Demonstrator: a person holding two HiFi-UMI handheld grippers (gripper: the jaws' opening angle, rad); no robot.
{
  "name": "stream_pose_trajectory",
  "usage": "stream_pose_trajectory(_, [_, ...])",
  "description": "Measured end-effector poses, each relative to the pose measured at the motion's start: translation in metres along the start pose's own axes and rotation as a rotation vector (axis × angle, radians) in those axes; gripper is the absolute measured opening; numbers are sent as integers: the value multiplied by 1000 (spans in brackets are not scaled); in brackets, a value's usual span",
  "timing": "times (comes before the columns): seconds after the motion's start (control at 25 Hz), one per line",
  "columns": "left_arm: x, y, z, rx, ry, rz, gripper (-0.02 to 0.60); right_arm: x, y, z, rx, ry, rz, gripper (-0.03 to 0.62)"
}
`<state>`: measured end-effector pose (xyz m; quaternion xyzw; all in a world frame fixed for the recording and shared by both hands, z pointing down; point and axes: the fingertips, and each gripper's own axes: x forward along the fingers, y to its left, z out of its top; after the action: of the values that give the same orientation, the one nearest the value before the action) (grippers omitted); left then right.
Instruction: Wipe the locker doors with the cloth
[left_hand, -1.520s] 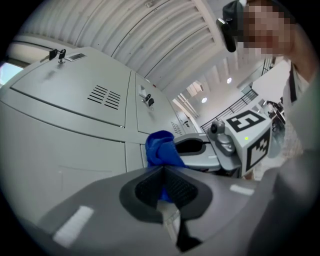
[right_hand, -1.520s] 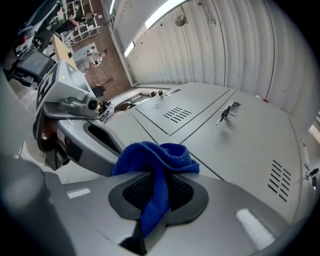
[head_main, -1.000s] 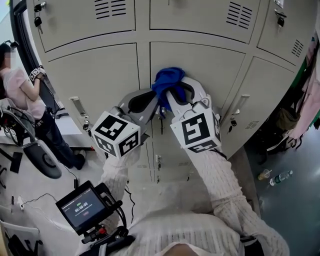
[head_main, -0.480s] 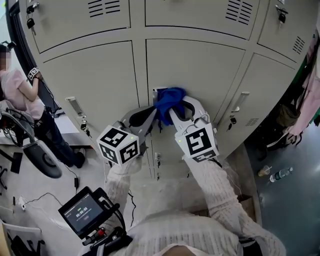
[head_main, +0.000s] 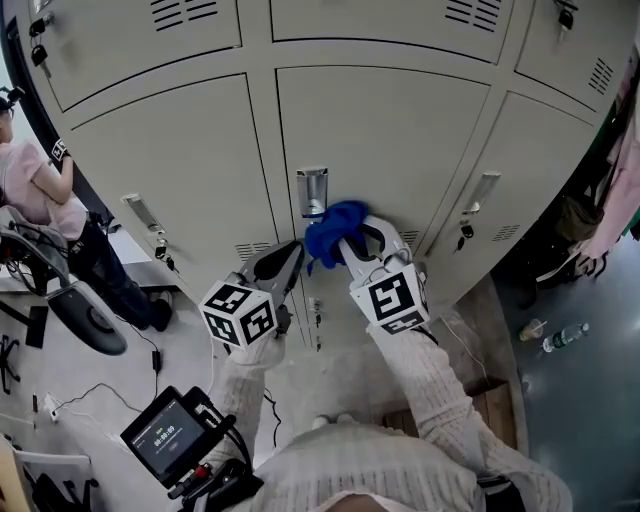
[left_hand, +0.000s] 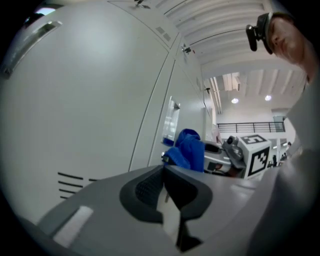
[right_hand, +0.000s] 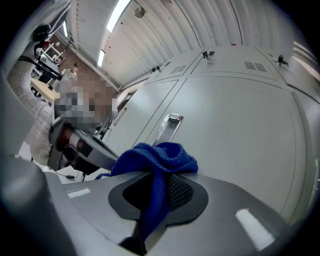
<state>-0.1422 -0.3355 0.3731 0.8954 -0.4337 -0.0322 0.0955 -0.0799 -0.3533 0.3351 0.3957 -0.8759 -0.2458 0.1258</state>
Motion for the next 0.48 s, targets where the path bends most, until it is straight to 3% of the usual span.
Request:
stream_pose_trajectory(0.2, [7, -2, -39, -87, 68, -25, 5, 0, 13, -29, 36, 59, 16, 54])
stream_pose_trajectory(0.48, [14, -18, -70, -186, 91, -54, 5, 1, 40, -81, 92, 178, 92, 54])
